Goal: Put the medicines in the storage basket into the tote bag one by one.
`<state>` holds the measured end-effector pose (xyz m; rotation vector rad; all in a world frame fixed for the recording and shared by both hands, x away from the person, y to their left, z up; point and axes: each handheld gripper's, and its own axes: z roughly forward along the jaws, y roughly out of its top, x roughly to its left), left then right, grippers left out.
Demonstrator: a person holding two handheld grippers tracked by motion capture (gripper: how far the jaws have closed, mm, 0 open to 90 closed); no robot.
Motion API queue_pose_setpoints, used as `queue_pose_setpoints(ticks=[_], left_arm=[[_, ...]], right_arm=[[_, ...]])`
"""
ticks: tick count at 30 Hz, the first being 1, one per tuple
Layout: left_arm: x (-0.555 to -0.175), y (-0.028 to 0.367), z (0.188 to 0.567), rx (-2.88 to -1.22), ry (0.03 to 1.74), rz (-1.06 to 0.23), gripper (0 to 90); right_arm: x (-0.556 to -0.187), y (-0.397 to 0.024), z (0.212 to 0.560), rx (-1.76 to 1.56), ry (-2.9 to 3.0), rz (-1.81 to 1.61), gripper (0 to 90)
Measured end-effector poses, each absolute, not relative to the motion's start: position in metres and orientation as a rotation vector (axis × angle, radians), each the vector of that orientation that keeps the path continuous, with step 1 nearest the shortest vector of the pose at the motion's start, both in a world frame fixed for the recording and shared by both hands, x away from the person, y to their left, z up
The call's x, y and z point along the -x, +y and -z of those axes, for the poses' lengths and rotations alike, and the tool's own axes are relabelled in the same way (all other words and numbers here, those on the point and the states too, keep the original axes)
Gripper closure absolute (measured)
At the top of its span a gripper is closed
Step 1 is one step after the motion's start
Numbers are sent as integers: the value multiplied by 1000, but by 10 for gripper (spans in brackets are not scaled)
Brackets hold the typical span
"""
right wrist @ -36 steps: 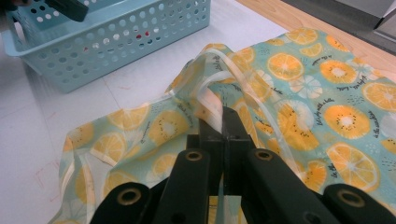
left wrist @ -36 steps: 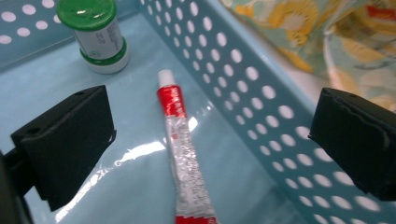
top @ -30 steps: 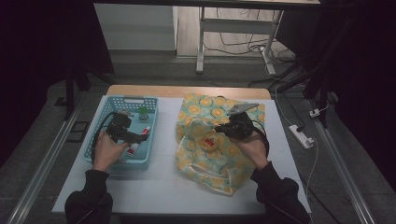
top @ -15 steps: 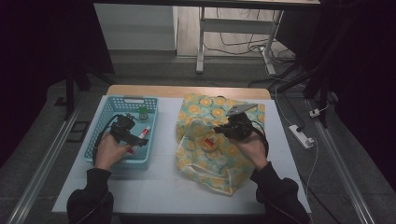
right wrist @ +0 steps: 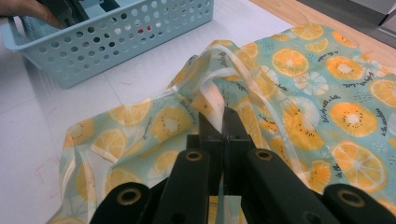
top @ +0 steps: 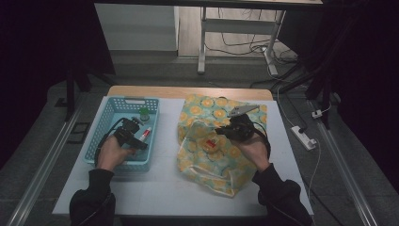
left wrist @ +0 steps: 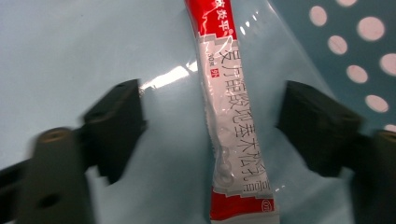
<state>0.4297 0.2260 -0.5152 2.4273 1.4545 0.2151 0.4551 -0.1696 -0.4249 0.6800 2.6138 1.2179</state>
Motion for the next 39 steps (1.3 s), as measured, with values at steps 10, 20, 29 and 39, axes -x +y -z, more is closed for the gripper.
queue_pose_setpoints(ticks=[10, 20, 29, 39], left_arm=[[-430, 229, 514, -2387, 1450, -175, 555], [-431, 231, 513, -2364, 1467, -153, 706], [-430, 230, 511, -2358, 1482, -184, 717], [-425, 235, 499, -2266, 1456, -242, 718]], right_arm=[[-454, -171, 424, -688, 2611, -1218, 892], [-454, -171, 425, -688, 2610, -1217, 891], [-454, -172, 424, -688, 2607, -1220, 891], [-455, -173, 424, -687, 2603, -1223, 892]])
